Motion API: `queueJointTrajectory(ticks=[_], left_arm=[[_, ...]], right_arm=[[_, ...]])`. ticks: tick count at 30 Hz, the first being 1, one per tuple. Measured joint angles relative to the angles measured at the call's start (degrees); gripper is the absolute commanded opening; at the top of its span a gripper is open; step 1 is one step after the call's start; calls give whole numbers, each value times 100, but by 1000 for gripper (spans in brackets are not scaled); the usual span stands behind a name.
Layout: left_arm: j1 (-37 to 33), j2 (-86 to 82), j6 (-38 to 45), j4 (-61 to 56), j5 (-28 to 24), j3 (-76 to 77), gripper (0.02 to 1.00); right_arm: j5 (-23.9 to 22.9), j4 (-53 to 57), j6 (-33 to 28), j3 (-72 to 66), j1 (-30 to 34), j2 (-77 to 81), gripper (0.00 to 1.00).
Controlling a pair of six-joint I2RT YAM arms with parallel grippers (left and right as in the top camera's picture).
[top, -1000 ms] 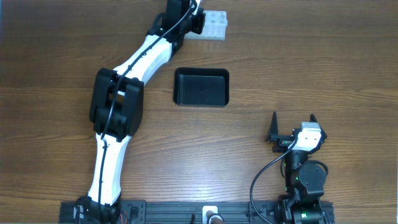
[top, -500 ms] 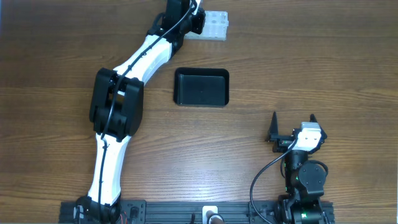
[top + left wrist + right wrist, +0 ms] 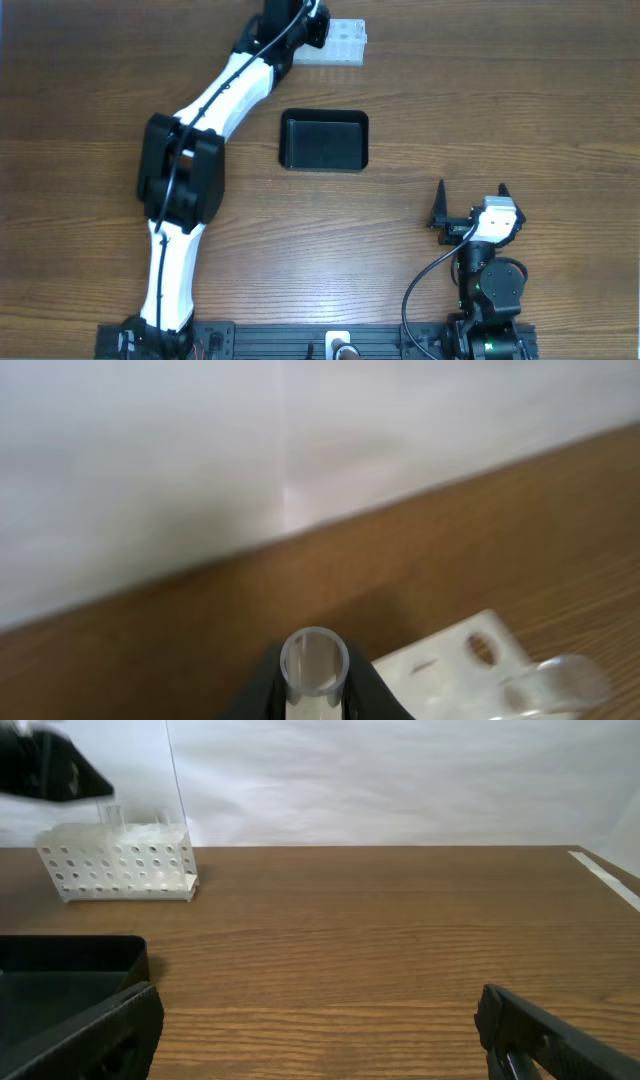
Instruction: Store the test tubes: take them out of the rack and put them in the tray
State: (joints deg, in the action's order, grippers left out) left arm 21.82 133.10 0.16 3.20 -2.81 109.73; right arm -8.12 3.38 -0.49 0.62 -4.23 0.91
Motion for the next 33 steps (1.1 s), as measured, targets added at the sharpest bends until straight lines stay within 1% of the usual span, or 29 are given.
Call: queueJointTrajectory(ticks=[8, 13, 16, 19, 22, 26, 29, 33], left_arm=[[15, -1574, 28, 852, 197, 11, 121], [76, -2345, -7, 1727, 227, 74, 112], [184, -2588, -208, 2476, 243, 81, 106], [372, -2649, -568, 3209, 389, 79, 102], [636, -2649, -1073, 3574, 780, -146, 119], [951, -2649, -1759, 3635, 1222, -903, 137], [1003, -2649, -2238, 3587, 1379, -1554, 123], [964, -2649, -2715, 3091, 1493, -2424, 126]], right_arm=[[0, 0, 0, 0, 0, 0, 991], [0, 0, 0, 0, 0, 0, 991], [0, 0, 0, 0, 0, 0, 993], [2, 0, 0, 0, 0, 0, 991], [2, 0, -2, 0, 0, 0, 991], [2, 0, -7, 0, 0, 0, 993], [2, 0, -2, 0, 0, 0, 991], [2, 0, 0, 0, 0, 0, 993]])
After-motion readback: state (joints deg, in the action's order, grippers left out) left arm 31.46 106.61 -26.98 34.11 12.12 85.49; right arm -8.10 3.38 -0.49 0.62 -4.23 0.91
